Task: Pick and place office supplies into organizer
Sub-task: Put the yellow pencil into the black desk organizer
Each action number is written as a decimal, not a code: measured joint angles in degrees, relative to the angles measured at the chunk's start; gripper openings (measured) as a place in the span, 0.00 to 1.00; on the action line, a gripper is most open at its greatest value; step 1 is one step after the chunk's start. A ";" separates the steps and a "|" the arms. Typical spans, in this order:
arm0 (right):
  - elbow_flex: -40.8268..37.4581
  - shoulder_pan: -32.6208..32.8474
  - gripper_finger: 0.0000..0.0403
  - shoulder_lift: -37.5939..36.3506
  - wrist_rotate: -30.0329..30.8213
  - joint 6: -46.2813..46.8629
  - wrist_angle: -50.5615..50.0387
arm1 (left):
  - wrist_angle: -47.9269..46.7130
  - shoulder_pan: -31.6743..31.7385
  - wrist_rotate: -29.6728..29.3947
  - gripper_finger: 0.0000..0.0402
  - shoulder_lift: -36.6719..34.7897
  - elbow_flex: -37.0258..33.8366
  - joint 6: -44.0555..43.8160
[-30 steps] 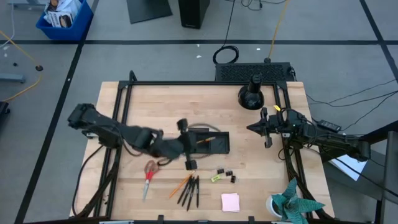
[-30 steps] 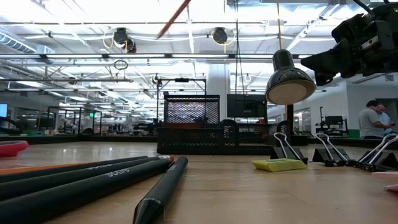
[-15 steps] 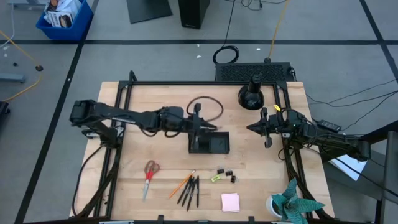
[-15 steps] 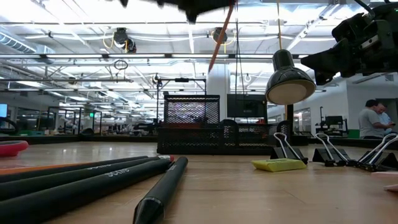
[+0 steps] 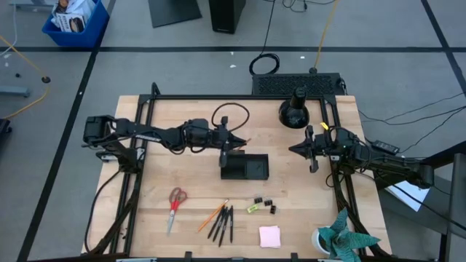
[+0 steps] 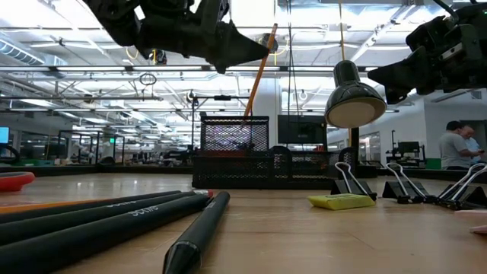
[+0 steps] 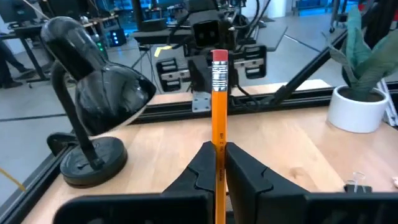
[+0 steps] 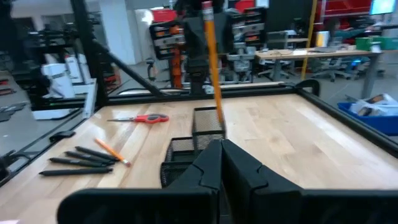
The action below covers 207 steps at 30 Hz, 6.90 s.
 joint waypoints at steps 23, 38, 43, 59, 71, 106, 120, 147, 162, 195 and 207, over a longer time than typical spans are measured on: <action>-0.01 -0.02 0.01 0.00 4.69 -0.02 0.00 | 6.73 -0.76 -0.48 0.02 10.46 -0.30 -3.77; 0.01 -0.02 0.01 0.00 4.67 0.17 -0.02 | 4.56 -0.72 -3.08 0.03 10.95 -0.30 -4.33; -0.01 -0.02 0.01 0.00 4.65 0.17 -0.02 | 0.97 -0.60 -4.77 0.03 10.95 -0.30 -5.36; 0.00 -0.02 0.01 -0.02 4.65 0.20 -0.02 | -3.63 -0.63 -6.45 0.09 10.93 -0.30 -6.21; 0.01 0.00 0.01 -0.02 4.65 0.20 -0.02 | -3.90 -1.00 -6.55 0.09 10.91 -0.30 -9.29; 0.01 -0.01 0.01 -0.02 4.65 1.51 -0.07 | -24.18 -5.73 -19.12 0.45 -3.43 3.47 -7.64; 0.00 0.00 0.01 0.13 4.84 1.49 -0.02 | -79.51 -25.85 -25.73 0.45 3.08 23.55 -45.02; 0.01 0.00 0.01 1.27 5.21 1.49 0.29 | -70.14 -41.28 -17.92 0.45 20.73 23.53 -68.48; 0.01 0.00 0.01 1.84 7.77 1.58 0.33 | -80.47 -41.30 -17.48 0.45 23.17 23.92 -67.00; 0.01 0.00 0.01 1.79 7.71 1.66 0.30 | -82.12 -27.96 -17.62 0.45 20.13 26.15 -58.68; 0.00 0.00 0.01 1.79 7.69 1.63 0.15 | -76.01 -25.37 -11.98 0.45 20.46 25.89 -54.71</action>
